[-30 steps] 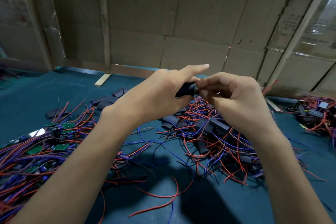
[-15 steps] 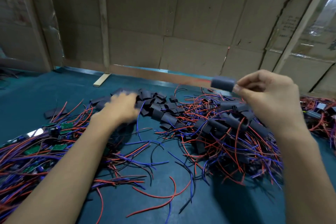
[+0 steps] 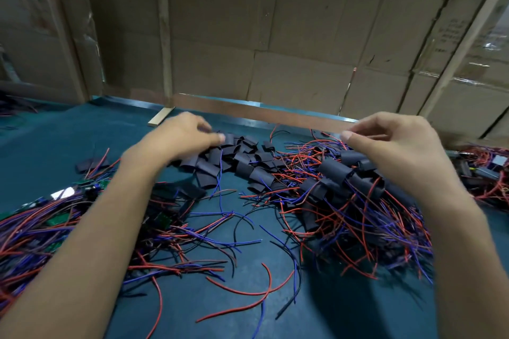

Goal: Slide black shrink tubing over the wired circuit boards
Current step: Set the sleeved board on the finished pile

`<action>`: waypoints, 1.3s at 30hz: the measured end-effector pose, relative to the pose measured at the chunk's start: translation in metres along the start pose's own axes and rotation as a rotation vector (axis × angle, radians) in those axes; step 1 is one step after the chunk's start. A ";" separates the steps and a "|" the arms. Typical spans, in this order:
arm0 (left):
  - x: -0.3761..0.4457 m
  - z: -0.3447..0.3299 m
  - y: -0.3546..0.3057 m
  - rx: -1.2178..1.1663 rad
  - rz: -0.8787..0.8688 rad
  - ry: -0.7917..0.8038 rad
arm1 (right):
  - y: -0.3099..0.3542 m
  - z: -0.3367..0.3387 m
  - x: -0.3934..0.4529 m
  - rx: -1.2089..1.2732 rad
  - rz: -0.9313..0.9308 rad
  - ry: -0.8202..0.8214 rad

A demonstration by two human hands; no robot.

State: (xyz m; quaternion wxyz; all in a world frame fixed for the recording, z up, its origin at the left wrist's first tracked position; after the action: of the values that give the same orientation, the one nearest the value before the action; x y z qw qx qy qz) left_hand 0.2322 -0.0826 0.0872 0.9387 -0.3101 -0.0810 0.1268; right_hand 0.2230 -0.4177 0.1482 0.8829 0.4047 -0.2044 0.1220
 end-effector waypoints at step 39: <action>-0.033 -0.009 -0.024 0.387 -0.141 0.469 | 0.030 -0.047 -0.014 0.256 0.165 0.216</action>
State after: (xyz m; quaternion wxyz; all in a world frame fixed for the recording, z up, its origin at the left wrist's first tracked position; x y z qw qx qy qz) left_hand 0.2071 -0.1160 0.0919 0.9799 -0.1399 0.1419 -0.0004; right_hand 0.2114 -0.3634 0.1336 0.8279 0.4803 -0.1238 0.2618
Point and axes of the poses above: each hand's wrist, its own x-axis towards the middle knuckle, its own z-axis out of the back of the hand, y = z × x, the point moved 5 cm from there along x, towards the middle knuckle, and after that the axes turned 1 degree about -y, right-handed, at the moved point
